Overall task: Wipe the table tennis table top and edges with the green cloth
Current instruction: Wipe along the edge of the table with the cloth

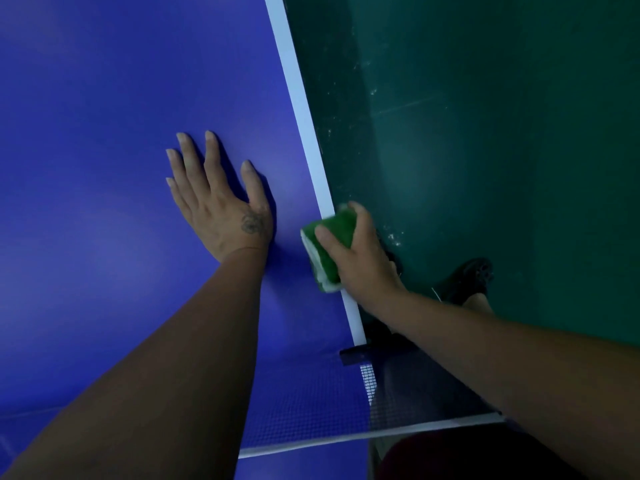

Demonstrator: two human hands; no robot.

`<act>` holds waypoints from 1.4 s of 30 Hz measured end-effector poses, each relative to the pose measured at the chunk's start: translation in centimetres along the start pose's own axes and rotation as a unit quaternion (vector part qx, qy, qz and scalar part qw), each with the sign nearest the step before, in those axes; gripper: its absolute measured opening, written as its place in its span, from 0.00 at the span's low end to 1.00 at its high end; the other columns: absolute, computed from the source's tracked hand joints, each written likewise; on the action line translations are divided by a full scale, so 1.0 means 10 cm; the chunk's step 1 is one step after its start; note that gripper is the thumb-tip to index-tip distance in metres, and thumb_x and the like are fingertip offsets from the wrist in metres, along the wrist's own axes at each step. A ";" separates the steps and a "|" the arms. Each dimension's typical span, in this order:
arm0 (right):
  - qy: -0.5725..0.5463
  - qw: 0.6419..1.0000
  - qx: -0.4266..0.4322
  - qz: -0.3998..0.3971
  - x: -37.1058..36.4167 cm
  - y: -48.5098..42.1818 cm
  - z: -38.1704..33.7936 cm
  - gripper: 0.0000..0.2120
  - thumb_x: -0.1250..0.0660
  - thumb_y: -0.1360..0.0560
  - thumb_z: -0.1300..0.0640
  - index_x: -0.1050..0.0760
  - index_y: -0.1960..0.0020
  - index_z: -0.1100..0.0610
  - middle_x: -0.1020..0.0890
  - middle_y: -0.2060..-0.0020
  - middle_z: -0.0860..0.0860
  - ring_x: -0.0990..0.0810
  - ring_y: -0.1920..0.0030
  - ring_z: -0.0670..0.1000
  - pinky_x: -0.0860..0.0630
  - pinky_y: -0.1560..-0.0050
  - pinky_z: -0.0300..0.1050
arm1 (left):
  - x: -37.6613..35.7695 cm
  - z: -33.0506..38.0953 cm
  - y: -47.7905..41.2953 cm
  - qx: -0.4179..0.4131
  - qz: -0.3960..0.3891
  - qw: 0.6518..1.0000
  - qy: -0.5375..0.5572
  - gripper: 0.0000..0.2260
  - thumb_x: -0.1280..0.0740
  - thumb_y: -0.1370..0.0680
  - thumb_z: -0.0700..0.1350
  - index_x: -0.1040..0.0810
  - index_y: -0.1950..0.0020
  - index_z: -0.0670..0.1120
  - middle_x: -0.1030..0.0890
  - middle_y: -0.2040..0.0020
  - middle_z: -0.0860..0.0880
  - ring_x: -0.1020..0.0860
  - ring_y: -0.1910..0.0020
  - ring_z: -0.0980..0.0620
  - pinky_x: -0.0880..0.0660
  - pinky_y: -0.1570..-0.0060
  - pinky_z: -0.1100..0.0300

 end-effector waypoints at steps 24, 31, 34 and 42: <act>0.045 0.999 -0.016 -0.006 0.00 0.05 0.49 0.50 0.41 0.34 0.16 0.37 0.21 0.44 0.23 0.32 0.47 0.21 0.34 0.54 0.25 0.35 0.47 | 0.03 0.01 -0.02 0.003 -0.010 1.000 0.016 0.24 0.39 0.13 0.55 0.30 0.17 0.50 0.37 0.14 0.47 0.42 0.13 0.45 0.45 0.15 0.43; -0.021 0.998 0.049 0.035 0.01 -0.84 -0.56 0.41 0.32 0.22 0.29 0.36 0.21 0.54 0.23 0.31 0.56 0.20 0.34 0.60 0.22 0.32 0.60 | 0.01 0.01 -0.01 0.009 -0.021 1.000 0.013 0.23 0.41 0.11 0.50 0.31 0.16 0.49 0.37 0.13 0.46 0.42 0.13 0.44 0.46 0.15 0.42; -0.012 0.997 0.062 0.039 0.05 -1.30 -1.06 0.41 0.33 0.21 0.28 0.36 0.21 0.55 0.25 0.29 0.57 0.23 0.31 0.60 0.24 0.30 0.59 | 0.03 0.05 -0.04 0.009 -0.036 0.999 -0.004 0.23 0.43 0.11 0.48 0.33 0.15 0.48 0.38 0.13 0.45 0.43 0.13 0.42 0.46 0.15 0.40; 0.075 0.992 0.086 -0.051 0.27 -0.76 -0.67 0.46 0.29 0.22 0.35 0.45 0.14 0.54 0.31 0.24 0.57 0.28 0.26 0.59 0.28 0.27 0.57 | -0.13 0.26 -0.83 0.114 -0.131 0.984 -0.041 0.28 0.47 0.11 0.59 0.46 0.11 0.55 0.52 0.11 0.47 0.56 0.12 0.41 0.57 0.16 0.36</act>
Point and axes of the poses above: each hand's wrist, its own y-axis away from the middle knuckle, its own x-axis out of the back of the hand, z = x × y, the point moved 1 cm from there along -y, towards the middle knuckle
